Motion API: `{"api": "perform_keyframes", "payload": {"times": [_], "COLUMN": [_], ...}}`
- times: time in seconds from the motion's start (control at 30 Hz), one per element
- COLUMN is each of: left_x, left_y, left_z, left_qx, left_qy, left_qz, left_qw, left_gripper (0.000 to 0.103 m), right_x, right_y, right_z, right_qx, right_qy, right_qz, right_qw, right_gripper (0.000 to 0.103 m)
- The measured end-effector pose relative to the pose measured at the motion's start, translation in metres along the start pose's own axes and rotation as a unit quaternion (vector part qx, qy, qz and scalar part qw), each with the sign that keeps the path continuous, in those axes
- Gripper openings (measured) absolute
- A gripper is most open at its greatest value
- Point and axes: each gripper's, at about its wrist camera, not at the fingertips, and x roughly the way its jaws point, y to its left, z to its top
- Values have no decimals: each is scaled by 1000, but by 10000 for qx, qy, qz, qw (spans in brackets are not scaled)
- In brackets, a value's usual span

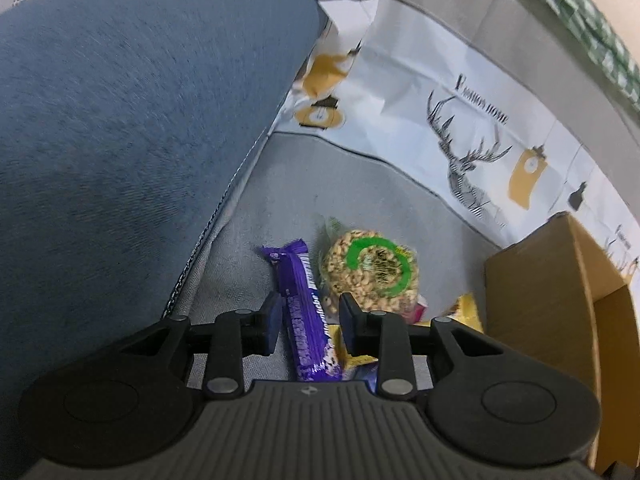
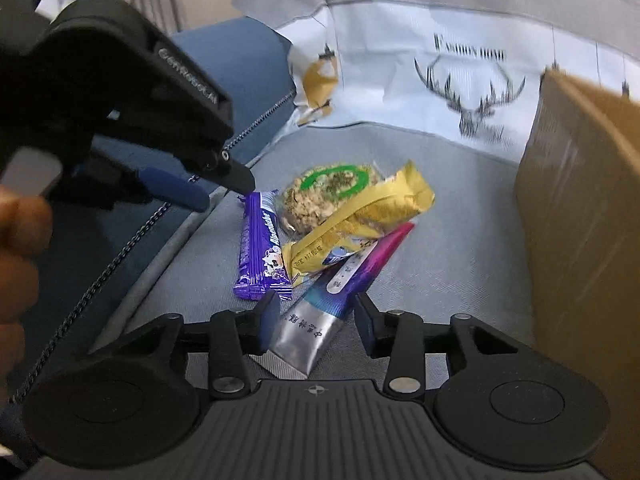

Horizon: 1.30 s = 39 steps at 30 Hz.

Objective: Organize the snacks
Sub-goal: 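Grasp the purple candy bar with the left gripper while the right gripper grasps the purple tube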

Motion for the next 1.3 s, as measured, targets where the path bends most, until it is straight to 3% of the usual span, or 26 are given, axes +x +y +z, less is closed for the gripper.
{"api": "perform_keyframes", "payload": {"times": [0.1,0.27,0.6,0.77,0.87,0.93,1.1,1.3], "left_x": [13,33,45,38,31,25,5,-13], "left_y": [-1,-7,-15,-15,-11,-9,-5,-4], "left_z": [3,3,-4,-13,-20,-24,-35,-47], "left_qx": [2,112,567,931,1016,1057,1020,689], "left_qy": [106,364,503,562,630,671,659,794], "left_qz": [118,321,638,839,981,974,894,239], "left_qw": [9999,9988,9951,9905,9880,9873,9886,9942], "left_gripper": [41,41,41,40,31,23,20,20], "right_x": [13,25,17,8,-1,-10,-35,-58], "right_y": [0,7,-6,-16,-18,-18,-12,-14], "right_z": [2,3,1,-1,-5,-10,-23,-35], "right_qx": [55,-267,-384,-304,-268,-239,-334,-359], "right_qy": [78,142,174,247,389,445,518,737], "right_qz": [-128,-353,-551,-526,-434,-415,-307,-72], "right_qw": [9999,9989,9976,9978,9979,9979,9976,9966], "right_gripper": [54,54,26,23,23,23,23,23]}}
